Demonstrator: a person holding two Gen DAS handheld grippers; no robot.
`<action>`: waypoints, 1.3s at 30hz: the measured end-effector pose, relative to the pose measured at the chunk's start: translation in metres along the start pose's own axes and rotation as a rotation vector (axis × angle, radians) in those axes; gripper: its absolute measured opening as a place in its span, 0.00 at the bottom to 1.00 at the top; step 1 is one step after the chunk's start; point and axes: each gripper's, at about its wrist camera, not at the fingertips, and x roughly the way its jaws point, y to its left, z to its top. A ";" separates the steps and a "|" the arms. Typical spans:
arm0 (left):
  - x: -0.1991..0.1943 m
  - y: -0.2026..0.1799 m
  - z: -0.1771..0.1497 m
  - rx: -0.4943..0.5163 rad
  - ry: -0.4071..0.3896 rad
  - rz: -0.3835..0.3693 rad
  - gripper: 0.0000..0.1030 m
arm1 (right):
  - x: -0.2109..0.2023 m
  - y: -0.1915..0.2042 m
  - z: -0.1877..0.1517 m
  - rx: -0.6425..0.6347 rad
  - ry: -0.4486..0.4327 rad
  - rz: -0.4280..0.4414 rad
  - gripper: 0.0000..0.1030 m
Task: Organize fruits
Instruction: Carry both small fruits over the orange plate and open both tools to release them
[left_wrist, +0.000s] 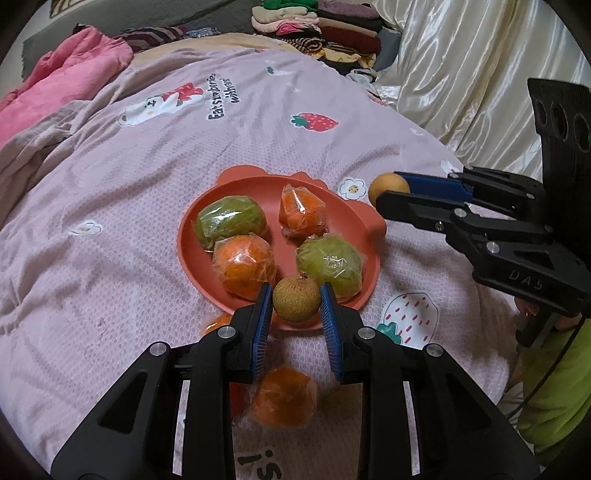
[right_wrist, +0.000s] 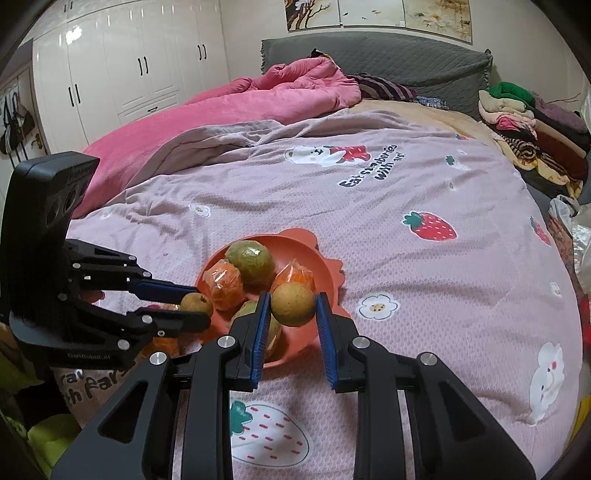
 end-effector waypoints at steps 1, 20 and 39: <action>0.001 0.000 0.000 0.002 0.001 0.000 0.18 | 0.001 -0.001 0.001 0.000 0.001 0.000 0.23; 0.012 0.007 0.002 0.001 0.006 0.004 0.19 | 0.022 -0.010 0.009 0.005 0.031 0.006 0.23; 0.013 0.009 0.001 -0.004 -0.002 0.001 0.19 | 0.038 -0.002 0.008 -0.019 0.076 0.011 0.23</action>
